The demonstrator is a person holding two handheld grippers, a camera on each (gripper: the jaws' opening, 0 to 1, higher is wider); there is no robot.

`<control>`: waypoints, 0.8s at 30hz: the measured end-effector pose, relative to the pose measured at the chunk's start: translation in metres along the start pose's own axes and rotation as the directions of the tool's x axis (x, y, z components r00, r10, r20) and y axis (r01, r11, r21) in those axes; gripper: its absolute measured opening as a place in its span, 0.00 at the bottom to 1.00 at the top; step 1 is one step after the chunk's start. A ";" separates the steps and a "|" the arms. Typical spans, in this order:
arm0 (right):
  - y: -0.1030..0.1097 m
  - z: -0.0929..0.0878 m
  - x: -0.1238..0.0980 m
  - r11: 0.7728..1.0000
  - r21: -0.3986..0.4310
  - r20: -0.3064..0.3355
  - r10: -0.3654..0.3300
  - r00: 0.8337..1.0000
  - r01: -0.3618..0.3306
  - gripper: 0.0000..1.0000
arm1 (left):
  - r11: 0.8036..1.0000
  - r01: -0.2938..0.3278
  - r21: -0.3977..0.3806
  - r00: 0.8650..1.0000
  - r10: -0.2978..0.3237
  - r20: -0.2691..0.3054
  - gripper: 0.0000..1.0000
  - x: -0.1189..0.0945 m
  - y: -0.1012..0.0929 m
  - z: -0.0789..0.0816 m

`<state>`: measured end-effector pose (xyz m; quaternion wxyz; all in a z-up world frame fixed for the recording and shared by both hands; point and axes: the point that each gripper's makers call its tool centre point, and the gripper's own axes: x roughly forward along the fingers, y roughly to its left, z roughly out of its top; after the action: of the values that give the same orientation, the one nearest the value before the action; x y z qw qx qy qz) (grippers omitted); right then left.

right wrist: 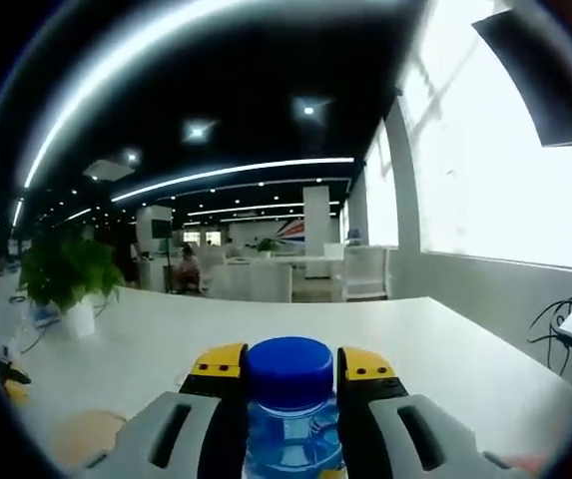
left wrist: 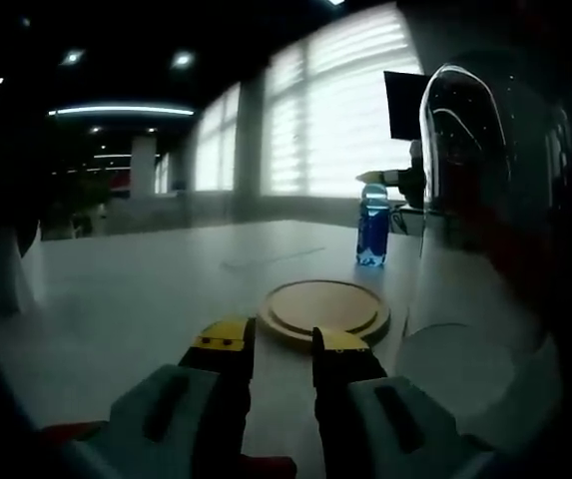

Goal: Open the cover put in the Mizone put the cover back on

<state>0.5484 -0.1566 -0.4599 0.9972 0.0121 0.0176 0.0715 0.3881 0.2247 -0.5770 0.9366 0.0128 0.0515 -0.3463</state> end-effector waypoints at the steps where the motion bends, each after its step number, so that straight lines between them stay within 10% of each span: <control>1: -0.001 0.000 0.000 1.000 0.003 -0.001 0.001 1.000 -0.001 0.28 | 1.000 0.001 0.001 1.000 -0.001 -0.001 0.18 0.000 0.000 0.000; 24: 0.010 0.002 -0.002 0.998 -0.037 0.006 0.055 0.998 -0.055 0.24 | 1.000 0.002 0.002 1.000 -0.002 -0.009 0.18 0.002 0.009 -0.003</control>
<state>0.5453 -0.1474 -0.4573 0.9950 -0.0058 0.0124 0.0991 0.3949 0.2306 -0.5805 0.9361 0.0154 0.0551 -0.3471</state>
